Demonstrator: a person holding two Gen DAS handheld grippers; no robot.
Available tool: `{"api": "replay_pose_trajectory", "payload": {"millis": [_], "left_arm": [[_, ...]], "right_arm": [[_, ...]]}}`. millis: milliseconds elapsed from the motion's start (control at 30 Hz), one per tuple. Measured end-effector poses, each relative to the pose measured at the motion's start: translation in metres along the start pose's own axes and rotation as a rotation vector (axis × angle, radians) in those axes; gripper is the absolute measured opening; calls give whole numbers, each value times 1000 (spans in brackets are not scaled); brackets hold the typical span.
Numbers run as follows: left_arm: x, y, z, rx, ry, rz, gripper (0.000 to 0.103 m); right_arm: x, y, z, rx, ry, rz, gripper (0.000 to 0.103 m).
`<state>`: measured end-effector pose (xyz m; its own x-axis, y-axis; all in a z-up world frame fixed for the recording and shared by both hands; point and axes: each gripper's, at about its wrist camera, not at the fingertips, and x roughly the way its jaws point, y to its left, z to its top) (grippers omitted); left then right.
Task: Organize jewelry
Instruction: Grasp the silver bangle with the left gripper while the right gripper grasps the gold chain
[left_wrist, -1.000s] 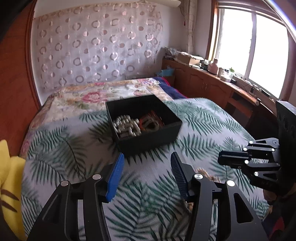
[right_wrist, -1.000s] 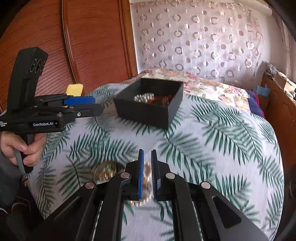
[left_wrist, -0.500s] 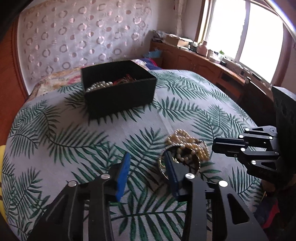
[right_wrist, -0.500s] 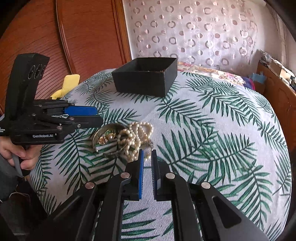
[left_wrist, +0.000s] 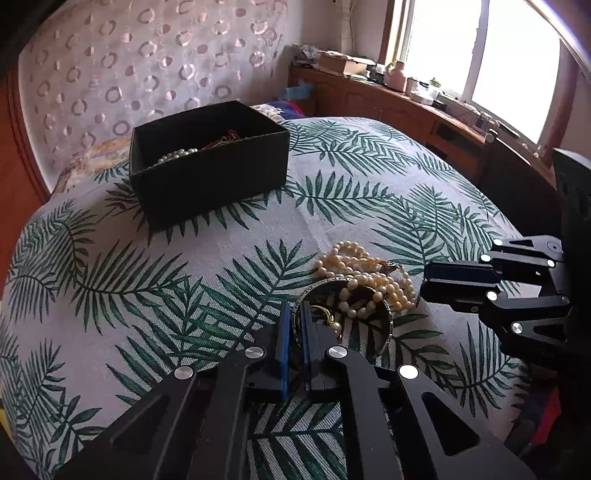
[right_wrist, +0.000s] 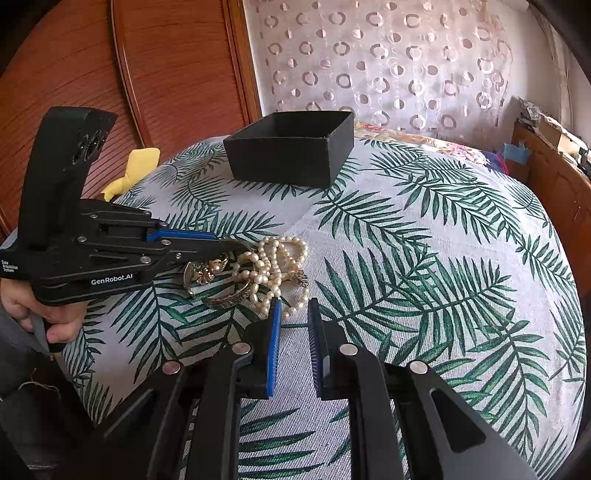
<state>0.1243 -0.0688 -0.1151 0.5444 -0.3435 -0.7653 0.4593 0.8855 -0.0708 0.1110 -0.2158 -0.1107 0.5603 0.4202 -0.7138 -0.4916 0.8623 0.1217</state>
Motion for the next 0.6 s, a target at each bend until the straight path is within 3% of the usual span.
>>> {"api": "replay_pose_trajectory", "payload": {"millis": [467,533,600], "left_arm": [[-34,8,1,-45,-120,62,4],[-37,10,2,-51,-129,66,4],[-40,12,1,-57,-137,69,4]], "right_arm": [[4,6,4,-43,7,-5,17],[4,10,5,-61,11,-4,28],[4,13,8,-78,7,-22,30]]}}
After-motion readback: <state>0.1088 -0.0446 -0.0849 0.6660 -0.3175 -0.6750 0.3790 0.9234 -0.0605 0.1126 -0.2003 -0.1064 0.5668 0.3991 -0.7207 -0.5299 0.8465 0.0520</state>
